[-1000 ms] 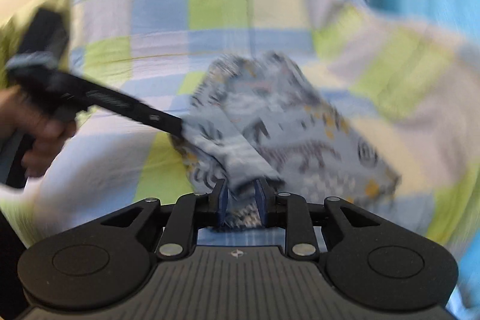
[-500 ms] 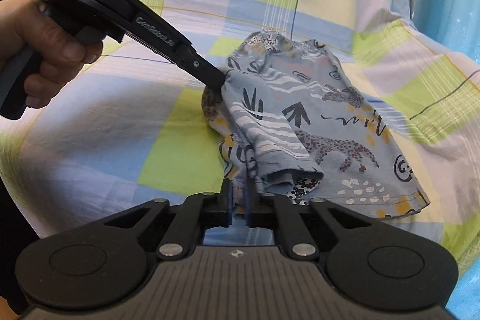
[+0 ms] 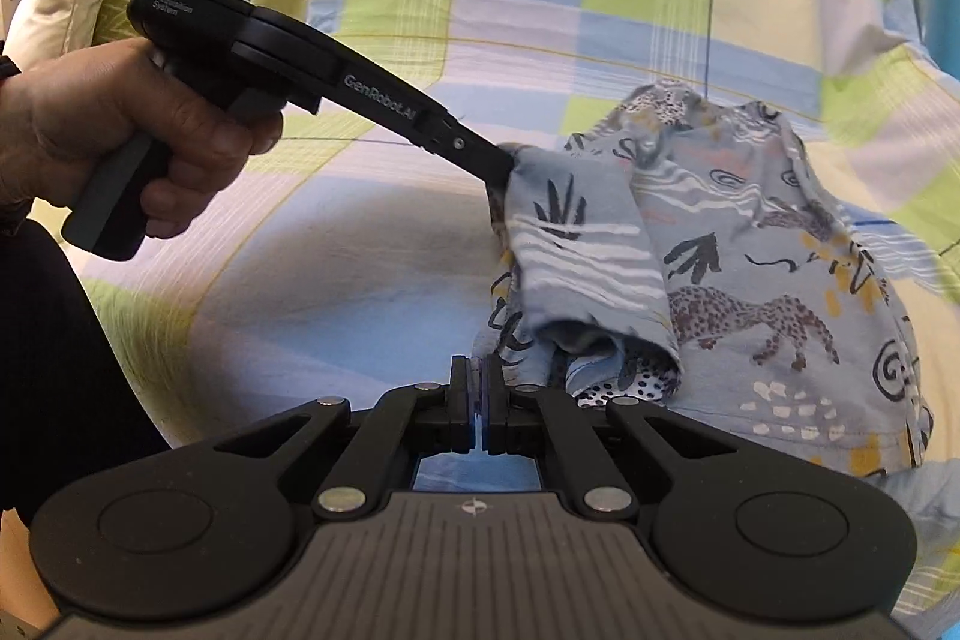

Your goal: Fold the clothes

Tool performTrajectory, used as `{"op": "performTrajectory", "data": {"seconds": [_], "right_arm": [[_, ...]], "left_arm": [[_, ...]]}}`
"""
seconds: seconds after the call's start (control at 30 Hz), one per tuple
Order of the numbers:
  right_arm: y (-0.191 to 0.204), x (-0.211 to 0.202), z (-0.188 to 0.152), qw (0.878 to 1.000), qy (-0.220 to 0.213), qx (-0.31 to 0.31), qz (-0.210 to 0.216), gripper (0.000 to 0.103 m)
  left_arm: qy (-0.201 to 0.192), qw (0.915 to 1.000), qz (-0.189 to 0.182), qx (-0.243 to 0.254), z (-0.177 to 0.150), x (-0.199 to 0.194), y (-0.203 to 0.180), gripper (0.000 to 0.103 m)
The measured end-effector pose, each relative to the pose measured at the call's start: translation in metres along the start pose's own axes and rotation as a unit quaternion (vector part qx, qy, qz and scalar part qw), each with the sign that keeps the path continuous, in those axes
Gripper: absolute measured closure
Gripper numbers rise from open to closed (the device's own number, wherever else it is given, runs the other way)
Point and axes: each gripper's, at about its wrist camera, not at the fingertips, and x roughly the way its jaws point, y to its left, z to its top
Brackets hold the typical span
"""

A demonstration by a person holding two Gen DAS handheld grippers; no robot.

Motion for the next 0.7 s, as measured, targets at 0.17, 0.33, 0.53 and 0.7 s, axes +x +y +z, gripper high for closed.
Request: {"op": "performTrajectory", "data": {"seconds": [0.17, 0.33, 0.53, 0.7], "right_arm": [[0.029, 0.008, 0.008, 0.999, 0.002, -0.026, 0.042, 0.101], [0.059, 0.016, 0.01, 0.996, 0.006, -0.056, 0.068, 0.1], [0.074, 0.001, 0.008, 0.995, -0.016, -0.076, 0.059, 0.09], [0.071, -0.028, 0.006, 0.993, -0.07, -0.074, -0.059, 0.055]], "left_arm": [[0.002, 0.9996, 0.019, -0.02, -0.011, -0.013, 0.021, 0.103], [-0.003, 0.9992, 0.027, -0.028, -0.024, -0.033, 0.035, 0.103], [0.009, 0.9983, 0.03, -0.049, -0.035, -0.039, 0.054, 0.102], [-0.005, 0.9978, 0.016, -0.064, -0.036, -0.052, 0.057, 0.098]]}}
